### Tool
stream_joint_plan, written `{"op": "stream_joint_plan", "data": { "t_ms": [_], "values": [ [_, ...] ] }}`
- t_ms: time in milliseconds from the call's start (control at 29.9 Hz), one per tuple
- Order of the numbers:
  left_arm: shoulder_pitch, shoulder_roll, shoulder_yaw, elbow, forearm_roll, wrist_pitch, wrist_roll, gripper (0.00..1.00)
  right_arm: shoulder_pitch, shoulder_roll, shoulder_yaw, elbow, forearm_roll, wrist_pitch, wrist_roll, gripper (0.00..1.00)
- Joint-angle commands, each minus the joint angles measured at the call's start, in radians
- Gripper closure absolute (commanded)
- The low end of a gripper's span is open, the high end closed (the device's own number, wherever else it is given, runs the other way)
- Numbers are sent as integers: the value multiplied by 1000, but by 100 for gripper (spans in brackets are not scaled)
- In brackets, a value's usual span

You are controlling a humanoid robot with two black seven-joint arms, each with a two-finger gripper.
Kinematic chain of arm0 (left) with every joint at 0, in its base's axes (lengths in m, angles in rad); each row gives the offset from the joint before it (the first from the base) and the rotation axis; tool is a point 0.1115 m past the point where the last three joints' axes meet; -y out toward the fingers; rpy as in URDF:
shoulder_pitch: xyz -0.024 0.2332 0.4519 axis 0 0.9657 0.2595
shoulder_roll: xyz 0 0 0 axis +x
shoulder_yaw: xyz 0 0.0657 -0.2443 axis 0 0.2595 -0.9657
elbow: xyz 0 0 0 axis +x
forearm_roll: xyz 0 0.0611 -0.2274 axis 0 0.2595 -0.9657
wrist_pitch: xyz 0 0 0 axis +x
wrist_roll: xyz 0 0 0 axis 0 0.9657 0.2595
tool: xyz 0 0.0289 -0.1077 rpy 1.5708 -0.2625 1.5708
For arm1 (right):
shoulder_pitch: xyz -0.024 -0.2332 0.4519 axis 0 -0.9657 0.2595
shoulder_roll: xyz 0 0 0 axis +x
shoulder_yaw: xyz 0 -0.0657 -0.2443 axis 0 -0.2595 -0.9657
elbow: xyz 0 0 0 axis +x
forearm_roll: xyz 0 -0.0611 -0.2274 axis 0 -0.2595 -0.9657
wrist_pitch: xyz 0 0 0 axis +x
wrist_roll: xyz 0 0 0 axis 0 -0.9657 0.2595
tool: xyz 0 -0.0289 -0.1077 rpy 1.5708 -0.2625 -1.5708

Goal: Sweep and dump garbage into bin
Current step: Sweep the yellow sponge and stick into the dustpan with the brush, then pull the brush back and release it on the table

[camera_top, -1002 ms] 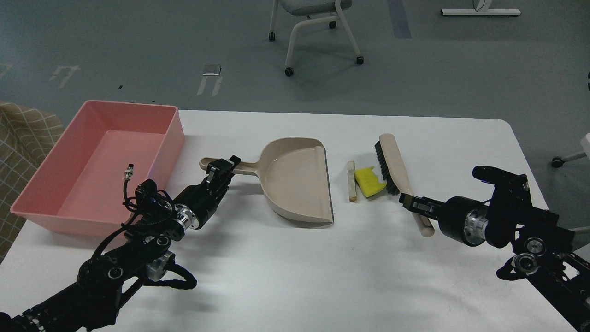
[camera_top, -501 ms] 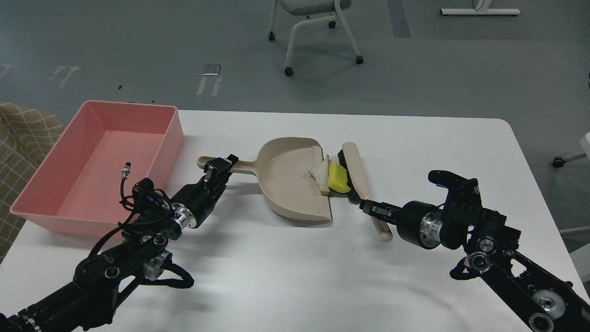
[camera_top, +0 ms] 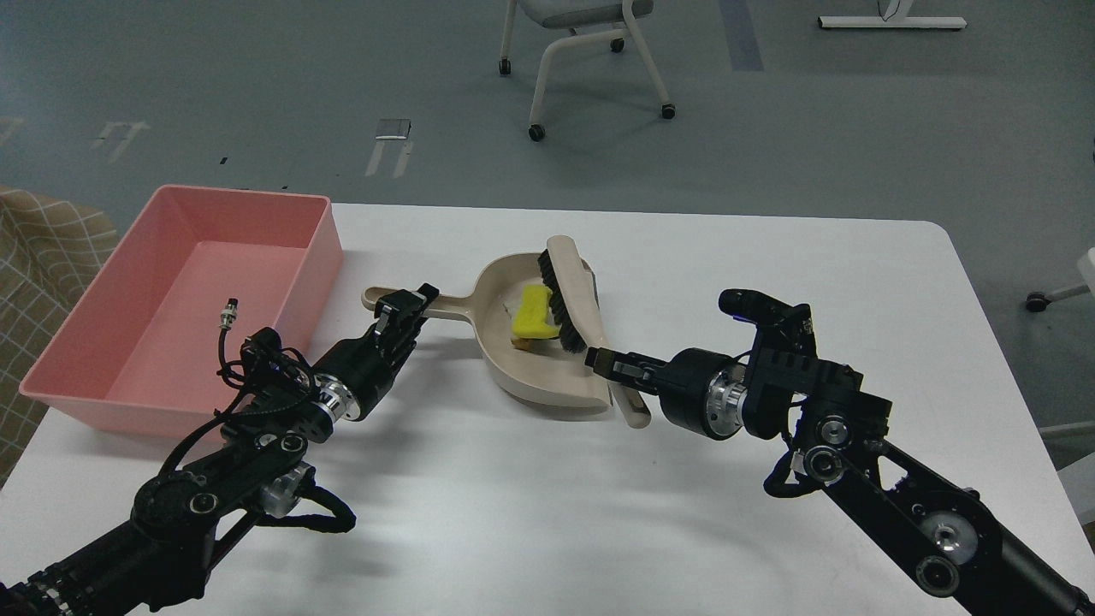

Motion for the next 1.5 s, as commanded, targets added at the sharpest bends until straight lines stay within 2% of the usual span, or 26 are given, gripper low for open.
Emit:
{"op": "stream_joint_plan", "data": {
  "t_ms": [0,100,334,467,634,835,1035,1135,1436,1469],
  "values": [
    [-4,8,-11,0,-5,-1,-9,90,-16,-111,41,27,15,0,7,100],
    [-4,10,-14,0,-8,-1,-26,90,-49,-159,93,41,47,0,12,100],
    [-4,2,-20,-3,-9,2,-29,90,-59,-275,180,32,136,0,12,100],
    [-5,2,-38,-17,-47,1,-26,90,-102,-414,180,32,150,0,12,100],
    [-9,2,-45,-25,-80,1,-24,90,-183,-527,186,41,150,0,15,100],
    [-13,-1,-45,-25,-77,2,-24,90,-246,-639,191,90,150,0,52,100],
    [-13,5,-43,-25,-77,2,-26,90,-273,-685,191,95,150,0,60,100],
    [-15,7,-45,-25,-77,2,-26,90,-279,-700,190,100,150,0,84,100],
    [-16,4,-45,-25,-77,2,-26,90,-311,-688,191,94,148,0,84,100],
    [-18,4,-45,-25,-77,2,-26,90,-309,-682,191,95,148,0,84,98]
  ]
}}
